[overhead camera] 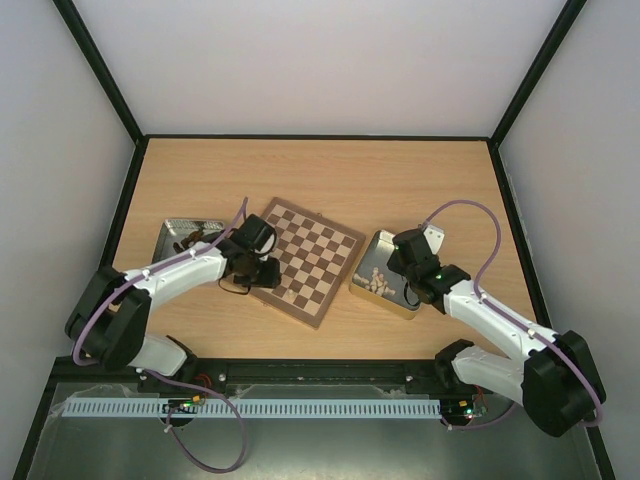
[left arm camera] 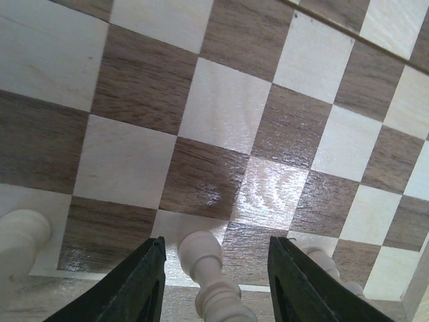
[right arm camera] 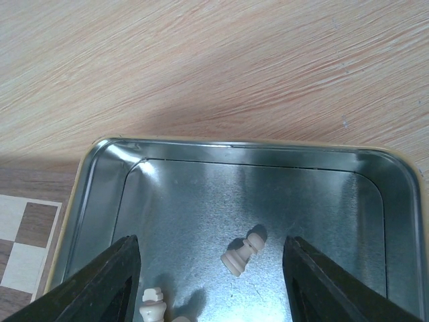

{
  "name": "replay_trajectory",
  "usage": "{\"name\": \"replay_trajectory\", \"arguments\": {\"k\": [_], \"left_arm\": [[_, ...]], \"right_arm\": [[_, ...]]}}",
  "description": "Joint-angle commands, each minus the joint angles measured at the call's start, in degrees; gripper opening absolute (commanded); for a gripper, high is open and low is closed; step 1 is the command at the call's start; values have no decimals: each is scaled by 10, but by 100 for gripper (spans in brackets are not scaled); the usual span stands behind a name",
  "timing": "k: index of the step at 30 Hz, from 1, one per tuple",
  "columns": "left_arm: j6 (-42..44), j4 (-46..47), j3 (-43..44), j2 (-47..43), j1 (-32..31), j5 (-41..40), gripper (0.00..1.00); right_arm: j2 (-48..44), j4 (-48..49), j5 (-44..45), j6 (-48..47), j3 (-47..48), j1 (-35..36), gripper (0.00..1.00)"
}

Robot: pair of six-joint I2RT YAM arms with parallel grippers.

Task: Set up the chess pieces on the board
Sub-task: Adjust the chess piece on the chessboard, then pick up the chess piece from the storage box.

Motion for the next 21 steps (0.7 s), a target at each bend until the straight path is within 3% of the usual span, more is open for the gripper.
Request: {"name": "replay_trajectory", "arguments": {"k": [1,10,16,21], "left_arm": [[-4,-16,24,-26,1,-27,47],[-10,10,50,-64,1,-72,52],[-14,50,49,-93,1,-67,52],[-20,74,42,-111,1,-53,53]], "right_arm": [[-12,-11,28,10,5,-3,57],[3,-32,55,12,3,-22,56],[73,-3,-25,-6,10,-36,44],[145,-1,-52,-5,33,-36,41]]}}
